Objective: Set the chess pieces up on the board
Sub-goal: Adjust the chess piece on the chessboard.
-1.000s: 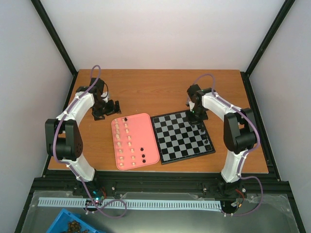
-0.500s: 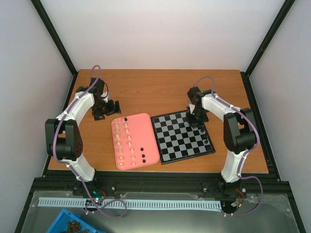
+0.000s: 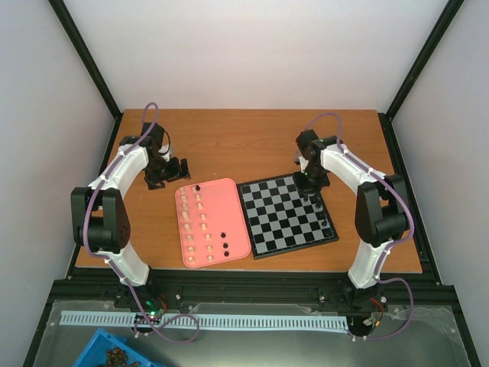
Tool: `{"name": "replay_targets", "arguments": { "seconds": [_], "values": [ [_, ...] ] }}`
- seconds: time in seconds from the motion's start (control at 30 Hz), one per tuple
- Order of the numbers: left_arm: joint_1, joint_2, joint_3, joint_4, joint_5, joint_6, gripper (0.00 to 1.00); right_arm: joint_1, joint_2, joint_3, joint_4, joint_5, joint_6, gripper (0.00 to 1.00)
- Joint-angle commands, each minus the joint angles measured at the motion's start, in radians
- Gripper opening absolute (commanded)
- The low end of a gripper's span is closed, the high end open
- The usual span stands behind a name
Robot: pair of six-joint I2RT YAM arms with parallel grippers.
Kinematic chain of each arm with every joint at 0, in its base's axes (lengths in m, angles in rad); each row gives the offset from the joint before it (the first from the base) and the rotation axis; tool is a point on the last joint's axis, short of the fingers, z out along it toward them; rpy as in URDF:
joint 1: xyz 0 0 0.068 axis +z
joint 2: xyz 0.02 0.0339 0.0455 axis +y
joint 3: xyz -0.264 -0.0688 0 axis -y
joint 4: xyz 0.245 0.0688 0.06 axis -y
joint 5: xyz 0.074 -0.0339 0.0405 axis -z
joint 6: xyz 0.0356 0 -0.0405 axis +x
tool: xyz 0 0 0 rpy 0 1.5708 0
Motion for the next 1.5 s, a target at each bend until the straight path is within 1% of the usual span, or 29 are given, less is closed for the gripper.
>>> {"name": "replay_targets", "arguments": {
  "seconds": [0.0, 0.17, 0.5, 0.97, 1.27, 1.47],
  "values": [
    [-0.005, -0.001, 0.019, 0.001, 0.006, -0.002, 1.00, 0.003, 0.027, 0.046, -0.005, 0.059, 0.024, 0.07],
    [-0.005, -0.001, 0.017, 0.003, 0.004, -0.002, 1.00, 0.003, 0.059, 0.072, -0.004, 0.090, 0.023, 0.08],
    [-0.005, 0.001, 0.017, 0.000, 0.004, 0.000, 1.00, 0.003, 0.085, 0.069, 0.010, 0.081, 0.017, 0.08],
    [-0.005, 0.003, 0.021, 0.000, 0.005, -0.002, 1.00, 0.003, 0.052, -0.005, 0.018, 0.068, 0.014, 0.08],
    [-0.006, 0.002, 0.021, -0.002, 0.005, -0.003, 1.00, 0.003, 0.027, -0.023, 0.011, 0.057, 0.015, 0.08],
    [-0.005, 0.003, 0.022, 0.000, 0.006, -0.003, 1.00, 0.003, 0.017, -0.026, 0.005, 0.022, 0.008, 0.08]
  ]
}}
